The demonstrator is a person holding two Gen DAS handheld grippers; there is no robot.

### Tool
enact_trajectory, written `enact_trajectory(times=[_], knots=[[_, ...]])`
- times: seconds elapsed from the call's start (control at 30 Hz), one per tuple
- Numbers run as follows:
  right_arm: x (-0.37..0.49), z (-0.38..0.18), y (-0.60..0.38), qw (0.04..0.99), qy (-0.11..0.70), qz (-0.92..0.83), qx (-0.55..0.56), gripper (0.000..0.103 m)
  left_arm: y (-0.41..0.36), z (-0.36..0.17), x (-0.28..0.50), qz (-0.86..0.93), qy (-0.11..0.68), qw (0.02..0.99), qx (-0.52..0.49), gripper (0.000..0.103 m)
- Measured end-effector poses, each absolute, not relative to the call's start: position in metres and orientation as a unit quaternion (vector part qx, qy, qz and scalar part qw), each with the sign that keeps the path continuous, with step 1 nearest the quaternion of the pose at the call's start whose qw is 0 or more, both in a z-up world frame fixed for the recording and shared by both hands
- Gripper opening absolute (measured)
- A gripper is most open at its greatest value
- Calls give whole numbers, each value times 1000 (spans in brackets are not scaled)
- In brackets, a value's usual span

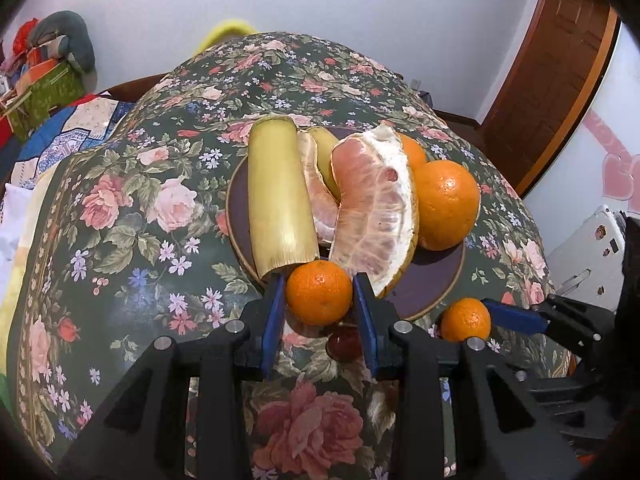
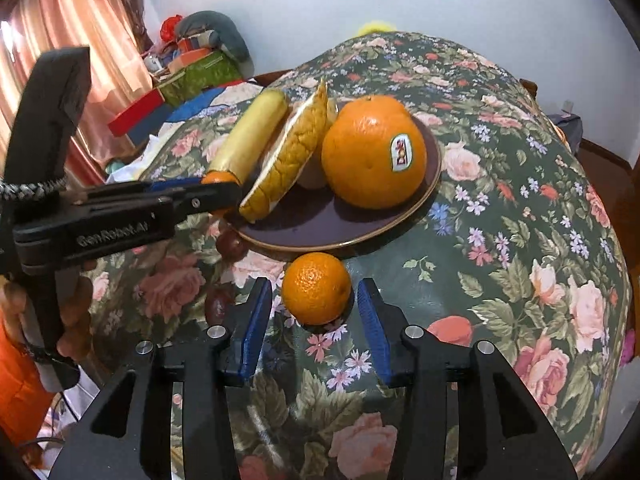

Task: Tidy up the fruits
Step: 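Place the mandarin on the plate with the left tool while the right tool places its mandarin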

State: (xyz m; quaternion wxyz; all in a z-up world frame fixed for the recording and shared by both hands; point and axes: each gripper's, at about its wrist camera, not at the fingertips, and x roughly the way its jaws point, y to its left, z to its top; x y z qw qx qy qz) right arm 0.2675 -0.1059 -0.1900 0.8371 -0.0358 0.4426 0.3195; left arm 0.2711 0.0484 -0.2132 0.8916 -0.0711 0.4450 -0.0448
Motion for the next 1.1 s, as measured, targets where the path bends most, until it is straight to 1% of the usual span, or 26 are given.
enact_trajectory(times=[0.03, 0.07, 0.2, 0.37, 0.53, 0.9, 1.1], knots=[[269, -192, -106, 838, 443, 318, -35, 39, 48, -214, 272, -46, 446, 891, -70, 34], [270, -193, -106, 837, 444, 318, -33, 34, 48, -215, 272, -47, 446, 891, -70, 34], [268, -191, -107, 841, 436, 318, -32, 33, 50, -216, 274, -50, 450, 888, -75, 35], [267, -177, -107, 852, 413, 321, -32, 32, 57, -215, 272, -58, 456, 883, -100, 37], [277, -169, -98, 859, 397, 321, -39, 32, 62, -207, 264, -54, 444, 889, -93, 40], [293, -182, -82, 852, 416, 313, -53, 34, 68, -210, 256, -50, 446, 889, -94, 40], [290, -177, -84, 852, 415, 314, -54, 35, 66, -204, 248, -46, 438, 894, -86, 40]])
